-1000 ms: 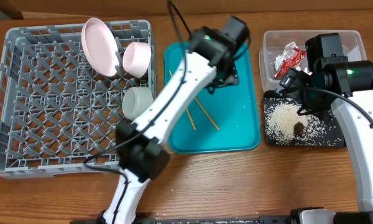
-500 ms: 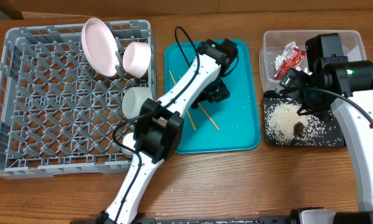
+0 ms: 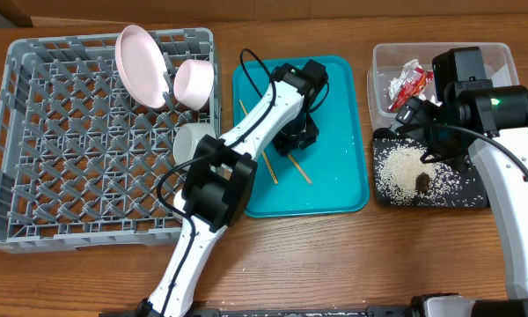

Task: Sort waste into correct bins and load items into the dishwasher
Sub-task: 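Move the left gripper back to the teal tray and grasp one chopstick, then carry the chopstick into the rack and release it upright, then return the left gripper to the teal tray and grasp the second chopstick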

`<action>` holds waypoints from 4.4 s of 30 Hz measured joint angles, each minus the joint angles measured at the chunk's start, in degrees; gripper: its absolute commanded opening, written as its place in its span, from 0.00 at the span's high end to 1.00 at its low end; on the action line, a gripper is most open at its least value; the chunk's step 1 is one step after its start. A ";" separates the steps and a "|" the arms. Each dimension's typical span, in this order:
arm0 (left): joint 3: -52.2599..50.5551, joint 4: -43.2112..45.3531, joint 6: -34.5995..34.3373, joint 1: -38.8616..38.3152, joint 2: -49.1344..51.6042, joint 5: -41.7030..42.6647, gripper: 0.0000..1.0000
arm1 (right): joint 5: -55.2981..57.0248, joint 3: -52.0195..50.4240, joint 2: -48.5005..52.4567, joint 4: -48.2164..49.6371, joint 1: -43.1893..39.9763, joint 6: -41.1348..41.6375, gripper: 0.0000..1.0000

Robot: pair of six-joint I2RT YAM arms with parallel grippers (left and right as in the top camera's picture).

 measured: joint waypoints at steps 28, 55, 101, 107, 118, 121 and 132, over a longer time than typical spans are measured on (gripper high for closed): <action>25.27 -22.05 32.15 2.47 -16.09 -5.49 0.96 | 0.00 0.00 0.00 0.02 0.00 0.02 0.00; -20.31 -5.53 53.13 32.24 -30.73 -14.38 0.83 | 0.02 0.00 0.00 0.04 0.00 0.07 0.00; -26.91 11.63 5.95 -1.84 -28.98 -12.59 0.57 | 0.00 0.00 0.00 0.02 0.00 0.04 0.00; -29.31 12.57 3.21 -1.01 -23.85 -12.59 0.56 | 0.00 0.00 0.00 0.04 0.00 0.02 0.00; -29.31 14.88 3.50 -0.35 -17.20 -11.63 0.59 | 0.00 0.00 0.00 0.02 0.00 0.02 0.00; -29.14 15.19 3.82 -0.33 -16.92 -10.43 0.67 | 0.00 0.00 0.00 0.00 0.00 0.02 0.00; -28.35 15.80 6.45 0.79 -16.46 -5.81 0.96 | 0.00 0.00 0.00 0.04 0.00 0.07 0.00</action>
